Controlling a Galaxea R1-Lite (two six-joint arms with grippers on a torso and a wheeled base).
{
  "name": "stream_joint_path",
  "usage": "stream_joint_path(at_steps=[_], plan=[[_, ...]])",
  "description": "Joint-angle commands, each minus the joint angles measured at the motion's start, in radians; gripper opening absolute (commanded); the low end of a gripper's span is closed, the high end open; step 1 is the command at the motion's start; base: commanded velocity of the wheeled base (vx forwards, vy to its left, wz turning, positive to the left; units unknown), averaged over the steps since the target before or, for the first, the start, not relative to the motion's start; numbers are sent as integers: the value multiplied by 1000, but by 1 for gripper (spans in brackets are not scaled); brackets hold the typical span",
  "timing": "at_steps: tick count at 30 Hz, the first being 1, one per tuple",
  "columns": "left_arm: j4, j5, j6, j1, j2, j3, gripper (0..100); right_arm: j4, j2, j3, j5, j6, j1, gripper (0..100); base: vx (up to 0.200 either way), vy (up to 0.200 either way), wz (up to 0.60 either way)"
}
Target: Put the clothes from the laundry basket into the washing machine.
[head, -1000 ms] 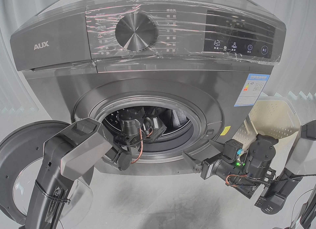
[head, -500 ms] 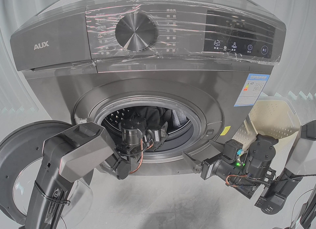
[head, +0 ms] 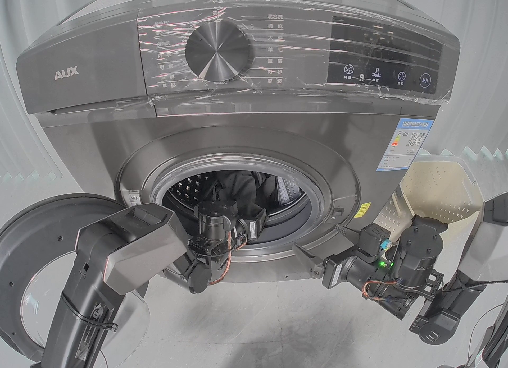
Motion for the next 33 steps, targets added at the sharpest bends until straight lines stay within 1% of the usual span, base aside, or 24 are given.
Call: stream_joint_path(at_steps=[1, 5, 7, 9, 10, 13, 19, 20, 21, 24, 32, 33], plan=[[4, -2, -2, 8, 19, -32, 0, 0, 1, -1, 0, 0, 1, 100, 0, 0, 0], [7, -2, -11, 9, 25, -108, 0, 0, 1, -2, 0, 1, 1, 100, 0, 0, 0], [10, 11, -14, 12, 42, -169, 0, 0, 1, -4, 0, 1, 1, 100, 0, 0, 0], [10, 11, -14, 14, 43, -174, 0, 0, 1, -4, 0, 1, 1, 100, 0, 0, 0], [12, 20, -16, 29, 63, -247, 0, 0, 1, -4, 0, 0, 1, 100, 0, 0, 0], [12, 37, -17, 44, 91, -324, 0, 0, 1, -5, 0, 0, 1, 100, 0, 0, 0], [26, 67, -17, 72, 129, -440, 0, 0, 3, -7, 0, 1, 1, 100, 0, 0, 0], [26, 67, -17, 72, 129, -440, 0, 0, 3, -7, 0, 1, 1, 100, 0, 0, 0], [40, 78, -17, 80, 135, -476, 0, 0, 3, -7, 0, 1, 1, 100, 0, 0, 0], [58, 80, -19, 83, 134, -497, 0, 0, 3, -7, 0, 1, 1, 100, 0, 0, 0], [61, 78, -19, 74, 134, -482, 0, 0, 3, -5, 0, 1, 1, 100, 0, 0, 0], [61, 78, -19, 74, 134, -482, 100, 0, 3, -7, 0, 1, 1, 100, 0, 0, 0]])
